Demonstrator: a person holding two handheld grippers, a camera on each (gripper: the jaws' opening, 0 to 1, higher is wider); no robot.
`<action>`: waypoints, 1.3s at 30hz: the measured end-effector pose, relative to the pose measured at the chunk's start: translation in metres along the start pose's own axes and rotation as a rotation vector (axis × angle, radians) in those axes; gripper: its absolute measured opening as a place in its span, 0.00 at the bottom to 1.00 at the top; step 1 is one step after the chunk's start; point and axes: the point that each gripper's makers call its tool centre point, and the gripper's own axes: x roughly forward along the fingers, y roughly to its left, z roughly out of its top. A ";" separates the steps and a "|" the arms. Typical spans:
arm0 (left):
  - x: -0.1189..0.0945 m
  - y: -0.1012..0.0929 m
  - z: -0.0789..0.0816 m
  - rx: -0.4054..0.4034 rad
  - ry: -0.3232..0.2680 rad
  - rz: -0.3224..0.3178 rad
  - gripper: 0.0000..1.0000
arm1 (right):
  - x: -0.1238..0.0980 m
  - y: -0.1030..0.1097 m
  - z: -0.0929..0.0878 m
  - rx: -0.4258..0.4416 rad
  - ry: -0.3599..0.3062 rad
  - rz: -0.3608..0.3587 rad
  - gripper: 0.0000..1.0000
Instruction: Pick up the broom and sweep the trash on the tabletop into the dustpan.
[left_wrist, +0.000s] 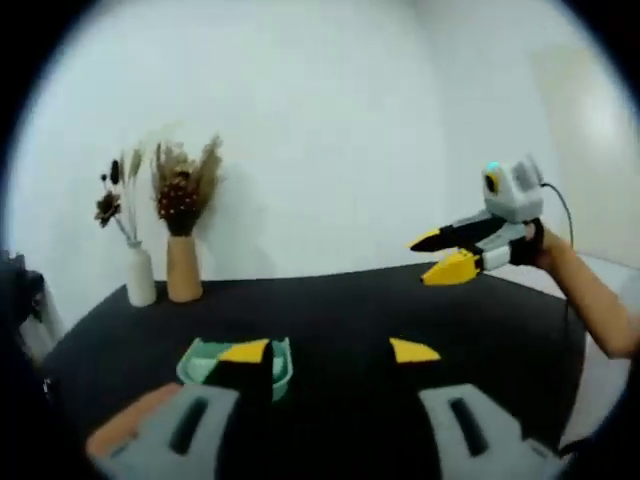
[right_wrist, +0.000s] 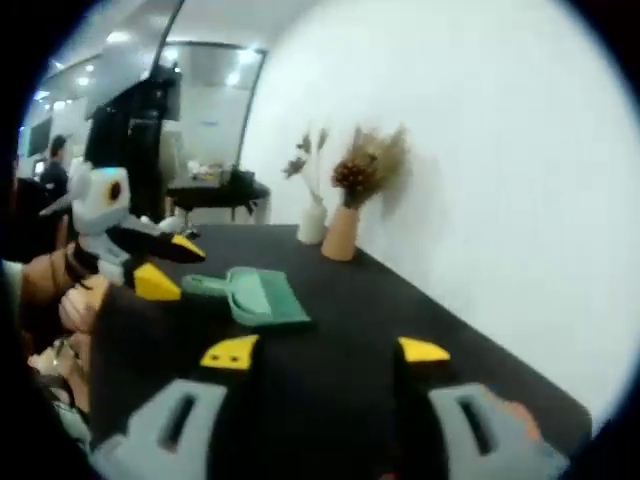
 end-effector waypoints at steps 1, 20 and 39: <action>0.002 -0.004 0.001 0.001 0.001 -0.008 0.47 | -0.012 -0.006 -0.004 0.003 0.001 -0.022 0.59; 0.006 -0.050 -0.004 -0.047 -0.025 -0.172 0.95 | -0.122 -0.034 -0.053 0.068 -0.047 -0.161 0.97; -0.020 -0.078 -0.039 -0.015 -0.048 -0.302 0.95 | -0.174 -0.040 -0.121 0.222 -0.137 -0.222 0.94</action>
